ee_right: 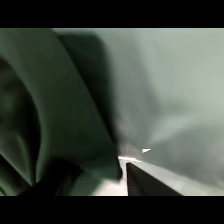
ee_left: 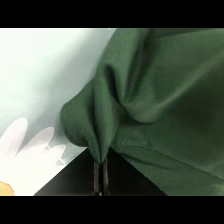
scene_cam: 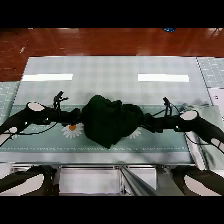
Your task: Fold the shirts.
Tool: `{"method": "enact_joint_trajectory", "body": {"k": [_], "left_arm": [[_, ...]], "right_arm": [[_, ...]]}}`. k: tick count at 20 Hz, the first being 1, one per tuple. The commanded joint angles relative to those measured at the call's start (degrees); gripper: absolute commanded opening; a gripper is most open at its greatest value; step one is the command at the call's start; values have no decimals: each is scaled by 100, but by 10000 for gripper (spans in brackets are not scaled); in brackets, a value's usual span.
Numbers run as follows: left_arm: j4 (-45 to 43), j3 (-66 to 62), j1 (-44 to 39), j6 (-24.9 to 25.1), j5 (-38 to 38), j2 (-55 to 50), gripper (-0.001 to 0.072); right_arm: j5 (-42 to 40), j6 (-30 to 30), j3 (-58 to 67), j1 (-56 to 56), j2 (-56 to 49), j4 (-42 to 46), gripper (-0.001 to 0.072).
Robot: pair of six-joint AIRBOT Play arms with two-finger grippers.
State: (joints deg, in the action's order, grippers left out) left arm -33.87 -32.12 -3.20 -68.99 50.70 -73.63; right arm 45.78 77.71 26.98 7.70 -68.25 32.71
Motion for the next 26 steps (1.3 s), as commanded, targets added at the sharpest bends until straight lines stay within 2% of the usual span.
{"method": "enact_joint_trajectory", "body": {"k": [1,2,3,4,7,10,12,17,22,26], "left_arm": [[2,-9,0,0,-20,-2,19],[4,-9,0,0,-42,-2,19],[2,-33,2,2,-63,-2,19],[4,-109,13,-2,-57,-2,19],[4,-922,385,4,509,87,19],[63,-2393,957,-26,1003,505,18],[334,-3467,1252,-31,1012,857,18],[389,-6297,1838,-175,984,1458,18],[282,-7753,2717,-168,997,2295,18],[-1209,-7908,3202,-175,1169,3145,18]], "right_arm": [[-275,-118,680,358,-802,-9,407],[-271,-210,927,422,-966,-28,301],[-199,-271,1154,481,-1091,-28,81],[-31,-396,1401,525,-1178,-17,29],[809,-297,2426,332,-1012,643,28],[1220,378,3943,-92,-407,1725,28],[1523,592,5147,-385,-39,2249,27],[2487,584,7735,-669,791,3012,27],[2885,654,8157,-671,2214,3930,27],[3969,940,8153,-671,2946,4527,28]]}}
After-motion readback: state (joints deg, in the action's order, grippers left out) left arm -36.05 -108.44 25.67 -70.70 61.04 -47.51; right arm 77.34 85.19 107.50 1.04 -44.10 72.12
